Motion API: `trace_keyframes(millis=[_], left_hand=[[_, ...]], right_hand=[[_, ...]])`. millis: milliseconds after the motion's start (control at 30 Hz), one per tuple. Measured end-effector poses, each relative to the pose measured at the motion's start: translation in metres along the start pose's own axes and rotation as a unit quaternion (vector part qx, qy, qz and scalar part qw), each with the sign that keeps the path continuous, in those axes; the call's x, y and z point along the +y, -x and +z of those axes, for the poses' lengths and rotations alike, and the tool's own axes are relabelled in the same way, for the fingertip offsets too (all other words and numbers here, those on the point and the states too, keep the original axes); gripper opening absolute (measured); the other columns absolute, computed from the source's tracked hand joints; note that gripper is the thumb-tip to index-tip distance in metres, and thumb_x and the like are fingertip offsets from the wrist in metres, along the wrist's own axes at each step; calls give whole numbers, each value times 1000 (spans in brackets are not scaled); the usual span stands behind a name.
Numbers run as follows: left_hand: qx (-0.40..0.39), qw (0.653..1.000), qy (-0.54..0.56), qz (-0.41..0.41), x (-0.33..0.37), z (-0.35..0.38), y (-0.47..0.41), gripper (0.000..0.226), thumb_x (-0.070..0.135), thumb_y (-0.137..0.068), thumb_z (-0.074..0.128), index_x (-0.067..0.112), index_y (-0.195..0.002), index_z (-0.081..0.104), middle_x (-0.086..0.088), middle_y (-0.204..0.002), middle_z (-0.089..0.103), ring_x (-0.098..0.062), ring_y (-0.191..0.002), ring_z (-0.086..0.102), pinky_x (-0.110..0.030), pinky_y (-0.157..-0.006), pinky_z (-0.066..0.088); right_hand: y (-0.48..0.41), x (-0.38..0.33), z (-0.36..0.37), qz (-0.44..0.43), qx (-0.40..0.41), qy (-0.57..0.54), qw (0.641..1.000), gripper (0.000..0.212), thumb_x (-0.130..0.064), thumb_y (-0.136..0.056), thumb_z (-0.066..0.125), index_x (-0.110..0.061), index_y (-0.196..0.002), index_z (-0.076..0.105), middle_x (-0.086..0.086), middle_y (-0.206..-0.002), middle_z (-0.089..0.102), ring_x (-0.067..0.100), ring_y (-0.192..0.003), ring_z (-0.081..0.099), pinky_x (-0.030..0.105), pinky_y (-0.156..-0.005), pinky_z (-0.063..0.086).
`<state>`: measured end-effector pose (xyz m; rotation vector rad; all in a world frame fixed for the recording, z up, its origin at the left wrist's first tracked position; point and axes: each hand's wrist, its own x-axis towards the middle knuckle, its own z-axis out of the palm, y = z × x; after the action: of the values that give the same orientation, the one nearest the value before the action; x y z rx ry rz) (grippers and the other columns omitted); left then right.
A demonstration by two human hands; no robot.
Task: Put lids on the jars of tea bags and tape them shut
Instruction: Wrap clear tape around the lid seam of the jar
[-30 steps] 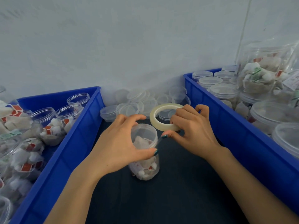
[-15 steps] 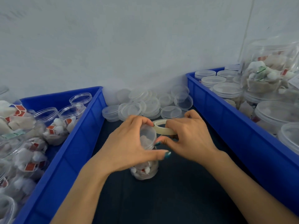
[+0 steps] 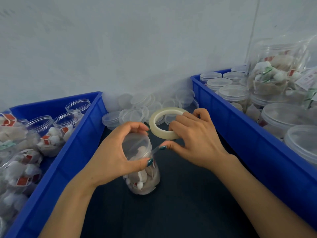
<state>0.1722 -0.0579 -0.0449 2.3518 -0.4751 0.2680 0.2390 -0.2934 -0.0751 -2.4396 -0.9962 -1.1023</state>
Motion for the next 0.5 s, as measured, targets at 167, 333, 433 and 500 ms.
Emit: trace_keyframes(millis=[167, 333, 433, 500], left_hand=[[-22, 1000, -21, -6, 0, -3, 0, 70, 59, -56, 79, 51, -120, 49, 23, -127, 53, -7, -124, 48, -38, -102, 47], [-32, 998, -50, 12, 3, -3, 0, 70, 59, -57, 76, 53, -120, 49, 29, -127, 49, 0, -124, 40, -32, -100, 41], [-19, 996, -75, 35, 7, 0, -1, 60, 68, -67, 67, 52, -122, 50, 35, -125, 47, 12, -124, 32, -28, -101, 31], [9, 995, -96, 35, 11, 4, 0, 57, 76, -73, 57, 48, -122, 51, 34, -122, 50, 11, -124, 34, -26, -104, 26]], right_hand=[[-1, -4, 2, 36, -5, -9, 999, 67, -78, -91, 28, -22, -77, 59, -12, -80, 53, 11, -78, 48, 30, -80, 20], [-3, -11, 7, 57, -16, -34, 998, 60, -78, -88, 35, -24, -77, 61, -15, -79, 46, 8, -78, 42, 31, -78, 19], [-1, -13, 10, 63, -29, -62, 996, 56, -75, -88, 38, -25, -77, 60, -13, -78, 49, 9, -79, 44, 36, -77, 26], [0, -13, 9, 69, -32, -70, 995, 55, -74, -89, 38, -25, -76, 60, -14, -78, 49, 8, -79, 42, 37, -77, 26]])
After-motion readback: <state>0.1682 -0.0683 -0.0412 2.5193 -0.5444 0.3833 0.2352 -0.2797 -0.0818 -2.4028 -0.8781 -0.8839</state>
